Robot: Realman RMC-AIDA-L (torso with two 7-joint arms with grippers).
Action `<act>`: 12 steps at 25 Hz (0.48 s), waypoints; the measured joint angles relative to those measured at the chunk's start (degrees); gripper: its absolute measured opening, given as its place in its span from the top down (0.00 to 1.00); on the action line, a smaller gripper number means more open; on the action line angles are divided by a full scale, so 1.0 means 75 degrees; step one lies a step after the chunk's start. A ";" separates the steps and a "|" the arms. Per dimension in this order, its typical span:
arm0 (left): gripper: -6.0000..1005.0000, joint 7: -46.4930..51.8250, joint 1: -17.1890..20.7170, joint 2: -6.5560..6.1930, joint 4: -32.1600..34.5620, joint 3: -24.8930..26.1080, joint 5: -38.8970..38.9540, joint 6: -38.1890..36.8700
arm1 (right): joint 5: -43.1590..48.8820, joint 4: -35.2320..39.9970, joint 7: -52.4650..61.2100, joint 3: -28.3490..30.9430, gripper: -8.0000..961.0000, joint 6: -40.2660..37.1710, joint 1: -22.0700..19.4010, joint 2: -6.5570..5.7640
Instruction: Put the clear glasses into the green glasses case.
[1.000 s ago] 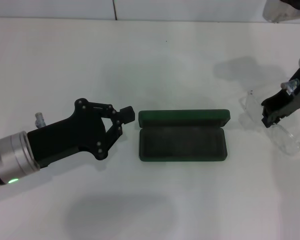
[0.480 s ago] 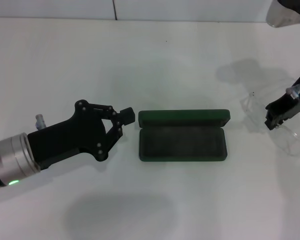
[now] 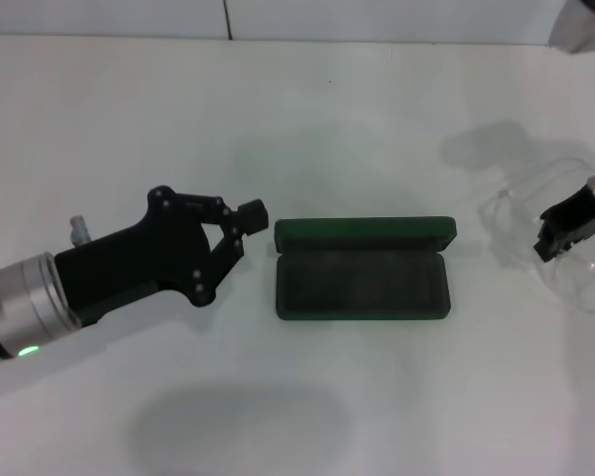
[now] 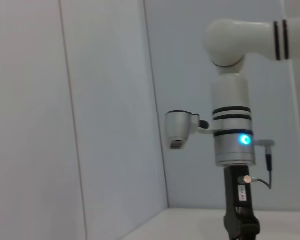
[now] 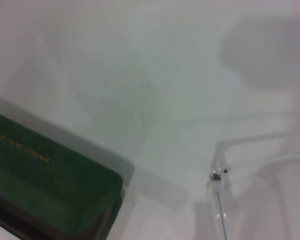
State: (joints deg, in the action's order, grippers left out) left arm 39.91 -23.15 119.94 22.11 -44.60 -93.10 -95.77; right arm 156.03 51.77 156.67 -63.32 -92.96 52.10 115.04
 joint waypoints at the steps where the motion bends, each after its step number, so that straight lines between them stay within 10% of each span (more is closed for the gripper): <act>1: 0.97 0.0062 -0.0005 -0.0005 0.0001 -0.0003 0.0090 -0.0006 | -0.0001 0.0161 0.0001 0.0017 0.91 -0.0083 -0.0026 -0.0017; 12: 0.97 0.0671 -0.0132 -0.0053 0.0075 0.0004 0.0978 -0.0121 | -0.0310 0.1584 -0.0560 0.1664 0.91 -0.1362 -0.0057 -0.0562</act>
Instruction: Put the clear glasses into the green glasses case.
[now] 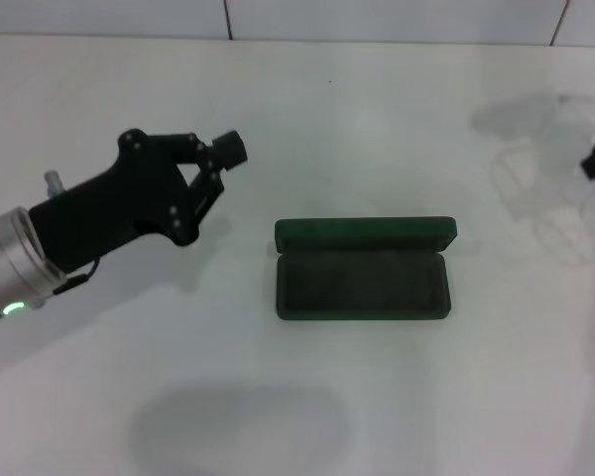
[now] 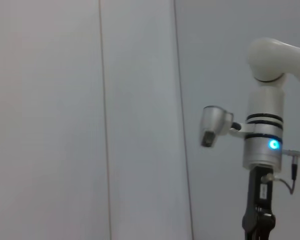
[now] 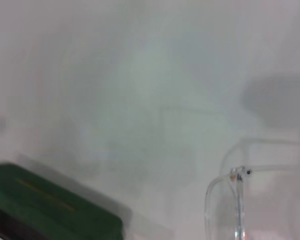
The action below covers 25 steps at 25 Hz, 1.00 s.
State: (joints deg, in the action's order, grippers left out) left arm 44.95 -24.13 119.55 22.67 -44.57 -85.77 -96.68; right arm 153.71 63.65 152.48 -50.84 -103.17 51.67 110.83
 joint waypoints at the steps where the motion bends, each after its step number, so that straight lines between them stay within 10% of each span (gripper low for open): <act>1: 0.97 0.0063 -0.0009 -0.0001 0.0000 0.0002 0.0129 -0.0001 | -0.0340 0.0197 -0.0196 0.0491 0.91 -0.0166 -0.0045 -0.0159; 10: 0.97 0.0574 -0.0017 -0.0015 0.0011 0.0001 0.0898 -0.0014 | -0.2790 0.0944 -0.0894 0.1563 0.92 -0.0736 -0.0657 -0.0704; 25: 0.97 0.1138 -0.0080 0.0009 0.0025 -0.0029 0.1387 -0.0460 | -0.6965 0.0794 -0.4370 0.2315 0.92 -0.1029 -0.2418 -0.0414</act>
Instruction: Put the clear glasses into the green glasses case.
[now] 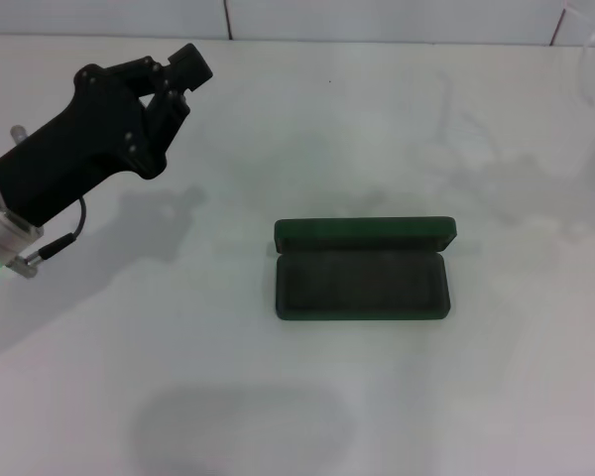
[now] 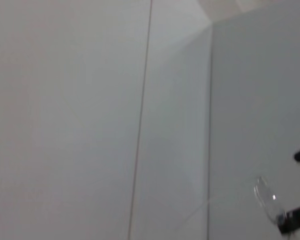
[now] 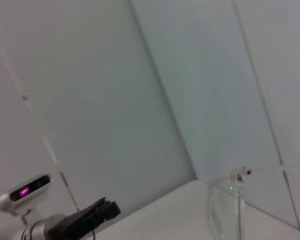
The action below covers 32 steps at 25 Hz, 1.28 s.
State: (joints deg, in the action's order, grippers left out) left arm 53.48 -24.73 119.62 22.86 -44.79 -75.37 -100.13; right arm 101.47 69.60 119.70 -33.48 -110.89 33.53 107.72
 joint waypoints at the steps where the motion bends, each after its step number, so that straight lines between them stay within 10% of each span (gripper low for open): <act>1: 0.97 0.0013 -0.0009 0.0004 0.0000 0.0001 0.0012 -0.0075 | -0.0015 -0.0088 -0.0306 -0.0083 0.92 -0.0049 -0.0057 0.0032; 11: 0.97 0.0131 -0.0226 -0.0012 0.0065 -0.0009 0.0184 -0.0780 | -0.0015 -0.0690 -0.2774 -0.1570 0.92 -0.0731 0.0019 0.0644; 32: 0.97 0.0389 -0.0997 0.0023 0.0298 -0.0552 0.0190 -0.1329 | 0.0123 -0.0661 -0.3801 -0.3094 0.92 -0.0482 0.0865 0.0995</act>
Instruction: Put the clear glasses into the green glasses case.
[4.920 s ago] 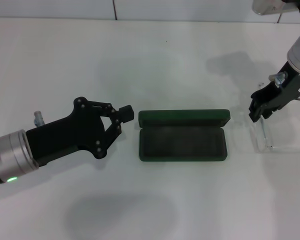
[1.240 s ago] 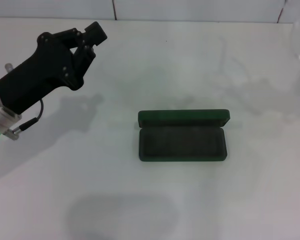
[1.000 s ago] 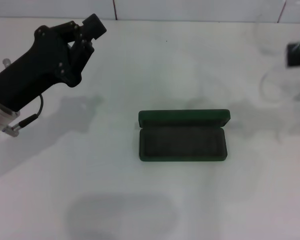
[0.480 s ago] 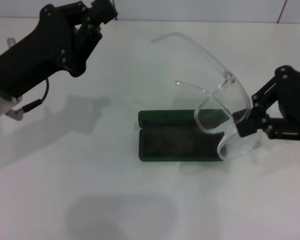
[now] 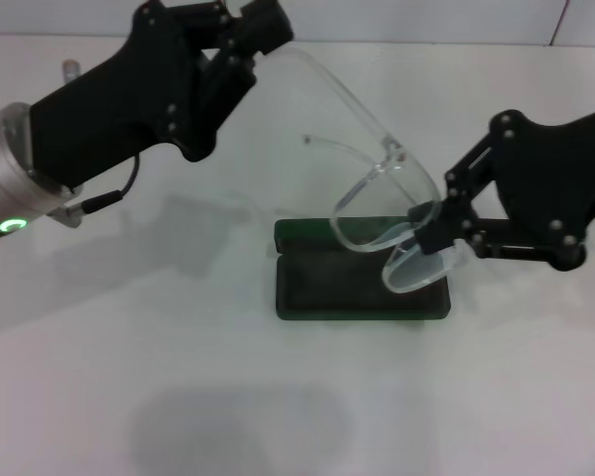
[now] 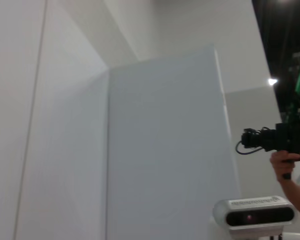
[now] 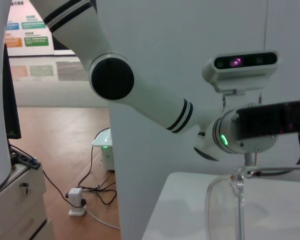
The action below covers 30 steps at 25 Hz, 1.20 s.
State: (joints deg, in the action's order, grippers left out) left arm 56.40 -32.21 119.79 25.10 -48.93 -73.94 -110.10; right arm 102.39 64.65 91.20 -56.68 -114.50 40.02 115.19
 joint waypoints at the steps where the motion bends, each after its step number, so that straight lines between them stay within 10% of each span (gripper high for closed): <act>1: 0.97 -0.0005 -0.0026 0.0003 -0.0007 -0.0036 0.0001 0.0000 | 0.0002 -0.0001 -0.0055 -0.0090 0.92 0.0069 0.0032 0.0017; 30: 0.97 -0.0061 0.0035 0.0024 -0.0062 -0.0595 0.0001 -0.0016 | -0.0583 0.0083 -0.0461 -0.0669 0.92 0.0726 0.0029 0.0089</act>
State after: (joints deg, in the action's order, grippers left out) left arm 55.94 -31.95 119.97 24.63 -53.39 -73.94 -110.22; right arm 98.02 65.27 87.74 -61.70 -109.05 40.24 115.85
